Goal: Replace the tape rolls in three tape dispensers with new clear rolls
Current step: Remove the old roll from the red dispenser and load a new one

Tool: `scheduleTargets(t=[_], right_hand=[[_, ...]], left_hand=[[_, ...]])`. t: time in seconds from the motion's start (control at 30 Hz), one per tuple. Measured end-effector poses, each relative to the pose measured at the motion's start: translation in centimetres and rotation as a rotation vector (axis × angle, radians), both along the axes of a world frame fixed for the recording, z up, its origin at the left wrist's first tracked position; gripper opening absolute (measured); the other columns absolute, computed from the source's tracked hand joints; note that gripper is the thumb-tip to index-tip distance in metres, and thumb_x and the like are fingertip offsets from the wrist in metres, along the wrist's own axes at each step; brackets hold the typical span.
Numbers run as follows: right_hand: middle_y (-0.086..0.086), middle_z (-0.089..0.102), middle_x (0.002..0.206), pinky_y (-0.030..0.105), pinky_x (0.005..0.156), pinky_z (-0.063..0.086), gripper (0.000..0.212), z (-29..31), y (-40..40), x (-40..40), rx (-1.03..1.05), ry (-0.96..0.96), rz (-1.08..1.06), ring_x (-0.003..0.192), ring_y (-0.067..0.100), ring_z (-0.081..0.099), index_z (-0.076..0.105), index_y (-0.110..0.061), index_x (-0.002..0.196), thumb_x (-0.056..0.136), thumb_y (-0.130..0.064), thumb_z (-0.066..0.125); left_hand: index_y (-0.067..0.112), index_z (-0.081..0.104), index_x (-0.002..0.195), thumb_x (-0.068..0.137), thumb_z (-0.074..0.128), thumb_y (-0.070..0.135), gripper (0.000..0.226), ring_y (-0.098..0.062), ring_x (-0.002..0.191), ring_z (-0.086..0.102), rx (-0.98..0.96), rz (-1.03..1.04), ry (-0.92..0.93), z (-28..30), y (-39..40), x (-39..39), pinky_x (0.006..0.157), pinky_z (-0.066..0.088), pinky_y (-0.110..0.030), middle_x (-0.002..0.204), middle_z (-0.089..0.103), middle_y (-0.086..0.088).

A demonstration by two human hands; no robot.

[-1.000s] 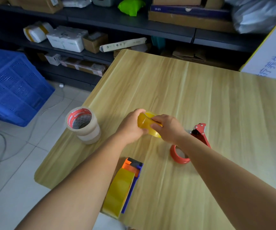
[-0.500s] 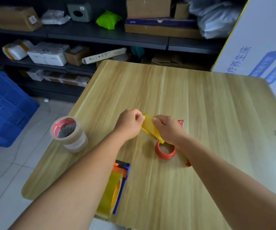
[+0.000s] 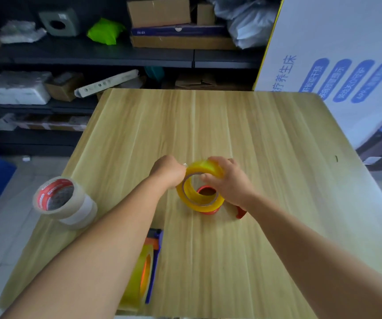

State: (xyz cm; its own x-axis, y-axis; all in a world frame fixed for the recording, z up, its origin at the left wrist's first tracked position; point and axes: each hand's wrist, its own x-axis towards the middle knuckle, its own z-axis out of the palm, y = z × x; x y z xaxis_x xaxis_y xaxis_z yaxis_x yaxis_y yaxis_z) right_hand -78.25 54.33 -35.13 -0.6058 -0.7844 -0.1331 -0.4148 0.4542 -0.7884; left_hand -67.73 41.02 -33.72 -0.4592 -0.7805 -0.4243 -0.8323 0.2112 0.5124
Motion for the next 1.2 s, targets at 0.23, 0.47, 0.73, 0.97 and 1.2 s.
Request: scheduleTargets(t=[0.23, 0.47, 0.73, 0.97, 1.2], right_hand=[[-0.002, 0.049, 0.115, 0.022, 0.074, 0.04, 0.049, -2.0, 0.8, -0.2, 0.04, 0.072, -0.131, 0.089, 0.014, 0.053, 0.056, -0.028, 0.124, 0.08, -0.045, 0.068], [0.004, 0.054, 0.125, 0.024, 0.085, 0.027, 0.047, -4.7, 0.6, -0.7, 0.162, 0.23, -0.056, 0.117, 0.025, 0.041, 0.056, -0.028, 0.129, 0.087, -0.049, 0.058], [0.001, 0.046, 0.123, 0.032, 0.096, 0.027, 0.038, -6.6, 0.0, -1.2, 0.217, 0.38, -0.082, 0.115, 0.026, 0.035, 0.06, -0.035, 0.123, 0.088, -0.049, 0.054], [0.001, 0.025, 0.145, 0.04, 0.105, 0.028, 0.074, -6.8, 0.0, -1.2, 0.261, 0.289, -0.065, 0.129, 0.027, 0.027, 0.021, -0.032, 0.145, 0.084, -0.05, 0.056], [0.001, 0.041, 0.132, 0.035, 0.083, 0.047, 0.035, -5.9, -0.4, -3.0, 0.258, 0.251, -0.036, 0.112, 0.027, 0.05, 0.052, -0.021, 0.127, 0.092, -0.028, 0.052]], left_hand=[[0.001, 0.067, 0.073, 0.078, 0.045, 0.012, 0.024, -0.029, 0.06, 0.069, 0.196, 0.07, -0.002, -1.2, 1.9, -0.5, 0.056, 0.057, -0.031, 0.066, 0.07, -0.015], [0.002, 0.067, 0.079, 0.081, 0.042, 0.013, 0.027, -0.028, 0.067, 0.071, 0.251, 0.109, -0.043, -3.3, 2.1, -1.0, 0.062, 0.059, -0.034, 0.074, 0.072, -0.016], [0.004, 0.065, 0.073, 0.08, 0.039, 0.015, 0.029, -0.028, 0.071, 0.072, 0.322, 0.156, -0.068, -5.2, 1.6, -1.6, 0.071, 0.06, -0.034, 0.071, 0.073, -0.014], [0.004, 0.067, 0.078, 0.08, 0.041, 0.015, 0.028, -0.025, 0.065, 0.072, 0.372, 0.198, -0.072, -5.9, 0.7, -2.6, 0.067, 0.061, -0.035, 0.069, 0.073, -0.012], [0.004, 0.056, 0.072, 0.079, 0.037, 0.011, 0.022, -0.016, 0.038, 0.059, 0.356, 0.189, -0.071, -5.7, -0.2, -3.6, 0.038, 0.047, -0.019, 0.048, 0.063, -0.01]])
